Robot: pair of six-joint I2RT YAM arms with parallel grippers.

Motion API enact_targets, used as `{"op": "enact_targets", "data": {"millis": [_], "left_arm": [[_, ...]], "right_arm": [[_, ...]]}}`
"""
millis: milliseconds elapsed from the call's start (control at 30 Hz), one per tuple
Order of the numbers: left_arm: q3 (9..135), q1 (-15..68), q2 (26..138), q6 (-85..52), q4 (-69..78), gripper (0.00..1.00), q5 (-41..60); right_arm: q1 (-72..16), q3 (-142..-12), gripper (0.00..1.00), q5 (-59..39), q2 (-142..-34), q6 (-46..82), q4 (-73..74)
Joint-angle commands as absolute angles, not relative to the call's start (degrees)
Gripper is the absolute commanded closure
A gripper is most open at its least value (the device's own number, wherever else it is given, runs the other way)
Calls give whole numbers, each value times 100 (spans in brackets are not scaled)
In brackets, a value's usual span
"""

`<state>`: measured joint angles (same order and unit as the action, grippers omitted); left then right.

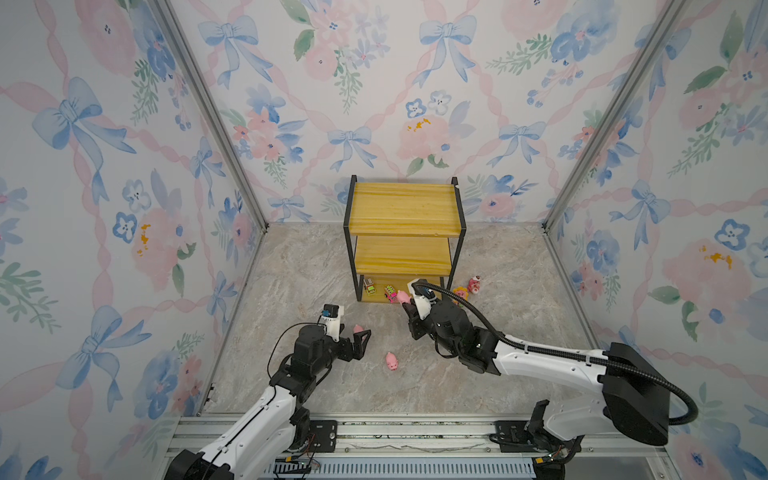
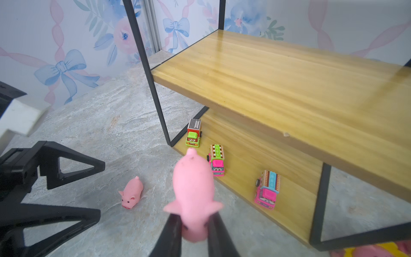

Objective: Place and organize the plastic toys onto the shelf
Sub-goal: 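Lift the pink pig and carry it up to the middle shelf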

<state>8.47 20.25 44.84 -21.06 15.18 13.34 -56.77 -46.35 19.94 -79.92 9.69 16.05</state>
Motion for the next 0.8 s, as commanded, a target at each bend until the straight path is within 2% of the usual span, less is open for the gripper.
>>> {"op": "enact_targets", "data": {"millis": [0, 333, 767], "left_arm": [[888, 2057, 4484, -1995, 1608, 3, 1385], [861, 2074, 4415, -2002, 1613, 2, 1345], [870, 2083, 4480, -1960, 1612, 3, 1347]], "right_arm": [[-5441, -4979, 78, 2213, -7835, 770, 910], [-4763, -5505, 78, 2173, -7997, 762, 702], [-4495, -5775, 78, 2347, -8482, 997, 1193]]}}
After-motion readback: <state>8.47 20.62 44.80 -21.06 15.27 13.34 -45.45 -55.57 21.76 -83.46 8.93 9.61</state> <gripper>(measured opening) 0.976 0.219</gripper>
